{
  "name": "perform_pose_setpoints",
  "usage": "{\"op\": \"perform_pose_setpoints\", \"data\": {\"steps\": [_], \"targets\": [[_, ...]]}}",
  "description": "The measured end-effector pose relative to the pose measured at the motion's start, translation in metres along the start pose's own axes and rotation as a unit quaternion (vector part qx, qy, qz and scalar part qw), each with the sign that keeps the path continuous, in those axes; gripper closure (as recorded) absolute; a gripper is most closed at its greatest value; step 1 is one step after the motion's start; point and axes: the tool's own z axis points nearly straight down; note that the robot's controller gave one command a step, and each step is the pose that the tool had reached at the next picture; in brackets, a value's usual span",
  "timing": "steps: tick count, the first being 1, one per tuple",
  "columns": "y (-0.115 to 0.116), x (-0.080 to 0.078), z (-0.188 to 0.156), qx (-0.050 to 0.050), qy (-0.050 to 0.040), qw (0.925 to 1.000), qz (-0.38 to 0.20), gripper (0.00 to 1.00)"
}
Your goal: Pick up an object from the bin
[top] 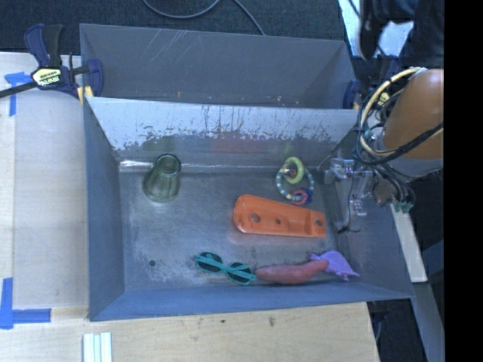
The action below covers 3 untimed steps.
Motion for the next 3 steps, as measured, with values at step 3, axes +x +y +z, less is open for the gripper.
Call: {"op": "perform_pose_setpoints", "data": {"steps": [3], "targets": [[0.093,-0.004,0.039,-0.001,-0.0014,0.9948,0.102,0.0]]}}
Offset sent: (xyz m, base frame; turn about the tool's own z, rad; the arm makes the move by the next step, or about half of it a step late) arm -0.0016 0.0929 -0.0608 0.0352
